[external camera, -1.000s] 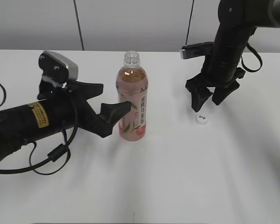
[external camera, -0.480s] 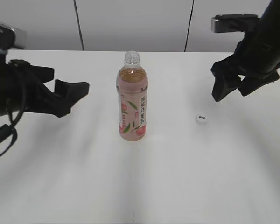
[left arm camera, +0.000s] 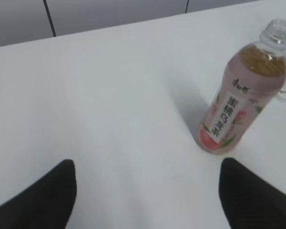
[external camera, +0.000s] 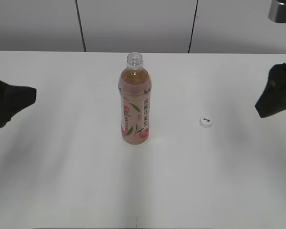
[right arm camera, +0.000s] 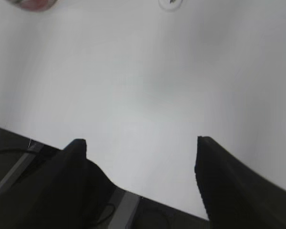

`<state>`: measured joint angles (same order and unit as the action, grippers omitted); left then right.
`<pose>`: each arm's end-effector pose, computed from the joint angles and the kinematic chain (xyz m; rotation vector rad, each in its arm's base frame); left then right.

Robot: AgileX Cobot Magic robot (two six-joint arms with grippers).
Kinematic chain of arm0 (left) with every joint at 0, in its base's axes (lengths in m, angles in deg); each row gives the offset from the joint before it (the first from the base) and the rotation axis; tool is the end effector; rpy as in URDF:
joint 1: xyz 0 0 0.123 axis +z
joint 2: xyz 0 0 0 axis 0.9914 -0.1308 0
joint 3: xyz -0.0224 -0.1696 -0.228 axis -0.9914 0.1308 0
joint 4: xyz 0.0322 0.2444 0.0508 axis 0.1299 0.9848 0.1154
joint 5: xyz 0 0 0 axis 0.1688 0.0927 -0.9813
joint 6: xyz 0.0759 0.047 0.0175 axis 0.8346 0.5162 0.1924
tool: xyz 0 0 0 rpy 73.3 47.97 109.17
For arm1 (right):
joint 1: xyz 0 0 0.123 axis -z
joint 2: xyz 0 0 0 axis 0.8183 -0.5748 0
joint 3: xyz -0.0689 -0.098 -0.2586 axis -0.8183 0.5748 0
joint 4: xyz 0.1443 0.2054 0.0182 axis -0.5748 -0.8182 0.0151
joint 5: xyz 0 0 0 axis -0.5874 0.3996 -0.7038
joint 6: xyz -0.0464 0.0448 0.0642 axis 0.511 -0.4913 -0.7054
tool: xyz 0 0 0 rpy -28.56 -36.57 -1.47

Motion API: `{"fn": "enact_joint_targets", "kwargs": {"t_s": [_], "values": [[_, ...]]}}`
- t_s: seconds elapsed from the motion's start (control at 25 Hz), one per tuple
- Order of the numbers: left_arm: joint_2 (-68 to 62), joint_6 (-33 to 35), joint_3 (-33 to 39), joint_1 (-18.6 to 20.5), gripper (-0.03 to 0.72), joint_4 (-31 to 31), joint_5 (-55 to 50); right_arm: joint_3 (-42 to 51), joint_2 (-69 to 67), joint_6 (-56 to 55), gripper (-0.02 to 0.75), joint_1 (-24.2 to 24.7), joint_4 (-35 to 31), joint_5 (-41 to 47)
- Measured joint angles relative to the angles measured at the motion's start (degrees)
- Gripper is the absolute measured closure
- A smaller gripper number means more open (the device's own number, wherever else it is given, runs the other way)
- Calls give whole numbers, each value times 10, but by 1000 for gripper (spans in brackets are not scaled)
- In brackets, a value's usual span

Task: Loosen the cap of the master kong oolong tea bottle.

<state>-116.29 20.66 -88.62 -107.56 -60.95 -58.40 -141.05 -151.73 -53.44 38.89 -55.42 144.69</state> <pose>0.1767 -0.0777 0.2642 0.2792 2.0658 -0.3036 0.2474 0.0863 0.2937 -0.5580 2.7661 0.2710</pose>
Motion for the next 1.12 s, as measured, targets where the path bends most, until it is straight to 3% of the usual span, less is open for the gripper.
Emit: {"fn": "enact_joint_targets", "kwargs": {"t_s": [0.08, 0.28, 0.4, 0.6, 0.8, 1.12], "values": [[33, 42, -1, -19, 141, -42, -58, 23, 37, 0, 204, 0, -1, 11], [117, 234, -25, -51, 145, -221, -190, 77, 132, -1, 204, 0, -1, 13], [148, 290, -66, -51, 148, -201, -286, 102, 173, -2, 204, 0, -1, 19], [214, 288, -112, -51, 152, -162, -383, 136, 219, -13, 204, 0, 1, 24], [308, 280, -81, -51, 155, -162, -470, 194, 291, -21, 204, 0, 29, 31], [511, 280, -29, -51, 159, -184, -504, 314, 542, -24, 247, 0, 75, 39]]}}
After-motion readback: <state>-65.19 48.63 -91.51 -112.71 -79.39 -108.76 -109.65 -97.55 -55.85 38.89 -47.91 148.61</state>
